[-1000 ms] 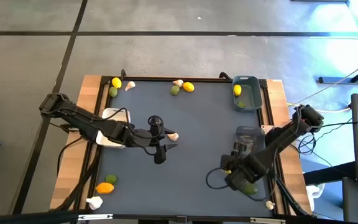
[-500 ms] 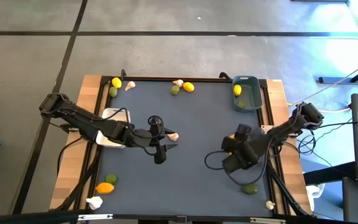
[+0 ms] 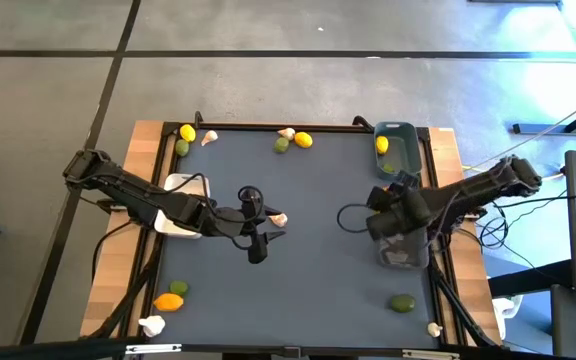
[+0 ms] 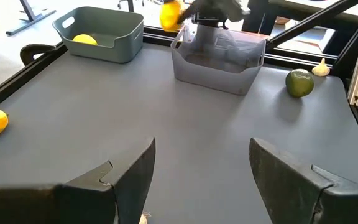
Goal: Sort produce into baskets
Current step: Put the lemon into the blue bin
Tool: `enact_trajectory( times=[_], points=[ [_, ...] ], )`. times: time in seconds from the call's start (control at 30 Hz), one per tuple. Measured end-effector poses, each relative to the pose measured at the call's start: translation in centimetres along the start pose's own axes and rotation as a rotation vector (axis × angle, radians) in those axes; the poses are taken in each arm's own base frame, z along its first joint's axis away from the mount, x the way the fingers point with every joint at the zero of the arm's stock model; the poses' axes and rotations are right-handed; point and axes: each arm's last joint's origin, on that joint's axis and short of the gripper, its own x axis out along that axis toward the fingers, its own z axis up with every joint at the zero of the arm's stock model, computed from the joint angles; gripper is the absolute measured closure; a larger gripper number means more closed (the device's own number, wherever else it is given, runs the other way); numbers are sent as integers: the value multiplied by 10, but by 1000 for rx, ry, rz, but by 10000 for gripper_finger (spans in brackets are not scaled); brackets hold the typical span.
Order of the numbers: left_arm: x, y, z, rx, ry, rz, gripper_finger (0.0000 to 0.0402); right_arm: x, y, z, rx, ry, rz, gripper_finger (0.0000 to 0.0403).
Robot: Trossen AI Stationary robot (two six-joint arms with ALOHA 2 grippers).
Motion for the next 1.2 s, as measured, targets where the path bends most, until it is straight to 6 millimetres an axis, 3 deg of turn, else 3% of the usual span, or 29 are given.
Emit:
enact_trajectory(
  times=[0.37, 0.83, 1.2],
  points=[
    [0, 0, 0, 0, 0, 0, 147, 20, -49, 11, 151, 52, -69, 254],
    [0, 0, 0, 0, 1, 0, 147, 58, -104, 40, 387, 35, -85, 254],
    [0, 0, 0, -3, 2, 1, 147, 84, -150, 41, 591, 74, -63, 254]
  ],
)
